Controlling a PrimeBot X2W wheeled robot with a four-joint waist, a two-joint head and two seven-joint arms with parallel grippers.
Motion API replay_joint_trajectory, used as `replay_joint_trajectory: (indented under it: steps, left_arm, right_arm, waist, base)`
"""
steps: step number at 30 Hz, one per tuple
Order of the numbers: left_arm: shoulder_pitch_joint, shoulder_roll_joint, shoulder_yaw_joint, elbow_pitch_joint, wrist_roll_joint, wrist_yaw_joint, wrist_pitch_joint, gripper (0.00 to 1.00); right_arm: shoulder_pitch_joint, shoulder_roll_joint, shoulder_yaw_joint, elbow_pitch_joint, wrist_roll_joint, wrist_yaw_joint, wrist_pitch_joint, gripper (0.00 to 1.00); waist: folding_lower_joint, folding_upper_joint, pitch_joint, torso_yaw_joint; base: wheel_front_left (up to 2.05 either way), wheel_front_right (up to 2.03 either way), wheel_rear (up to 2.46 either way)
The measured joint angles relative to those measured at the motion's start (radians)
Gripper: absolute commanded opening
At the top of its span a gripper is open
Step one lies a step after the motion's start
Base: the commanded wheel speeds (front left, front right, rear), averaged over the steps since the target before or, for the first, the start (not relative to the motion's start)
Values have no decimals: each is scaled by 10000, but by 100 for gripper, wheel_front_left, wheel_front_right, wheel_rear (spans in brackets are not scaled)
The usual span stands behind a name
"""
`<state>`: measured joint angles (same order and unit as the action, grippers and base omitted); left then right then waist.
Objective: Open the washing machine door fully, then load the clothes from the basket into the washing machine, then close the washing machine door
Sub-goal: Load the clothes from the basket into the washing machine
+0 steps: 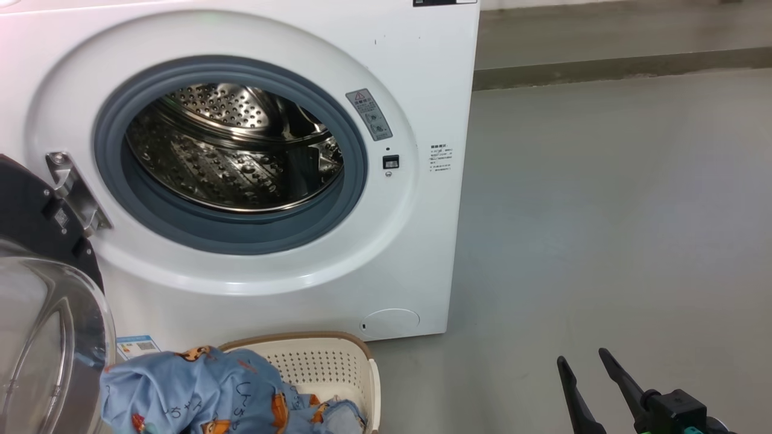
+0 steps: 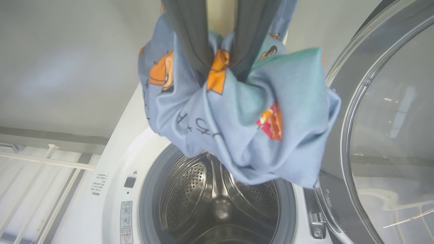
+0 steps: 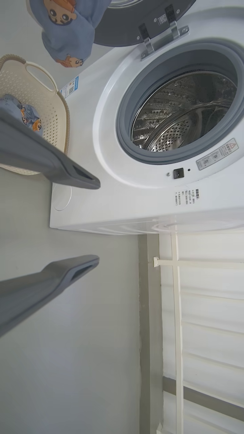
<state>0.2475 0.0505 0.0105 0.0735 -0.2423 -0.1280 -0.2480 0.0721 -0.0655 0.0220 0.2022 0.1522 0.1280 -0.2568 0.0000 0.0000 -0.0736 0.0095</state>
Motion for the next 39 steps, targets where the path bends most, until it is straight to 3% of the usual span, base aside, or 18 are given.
replay_joint_trajectory:
  steps: [23, 33, 39]
  left_arm:
    - [89, -13, -73, -127, -211, 0, 0, 0]
    - [-1793, -4, -395, 472, -441, -4, 0, 0]
    - [-3846, 562, -598, 846, -616, -12, -2, 0]
  right_arm:
    - [-3, 27, 159, 44, 6, 0, 0, 100]
    - [-393, 117, 380, -173, -71, 0, 0, 100]
    - [-1348, 132, 844, -441, -109, 0, 0, 100]
  waist:
    - [0, 0, 249, 41]
    - [0, 0, 999, -170]
    - [0, 0, 1921, -338]
  base:
    - [0, 0, 0]
    - [0, 0, 0]
    - [0, 0, 0]
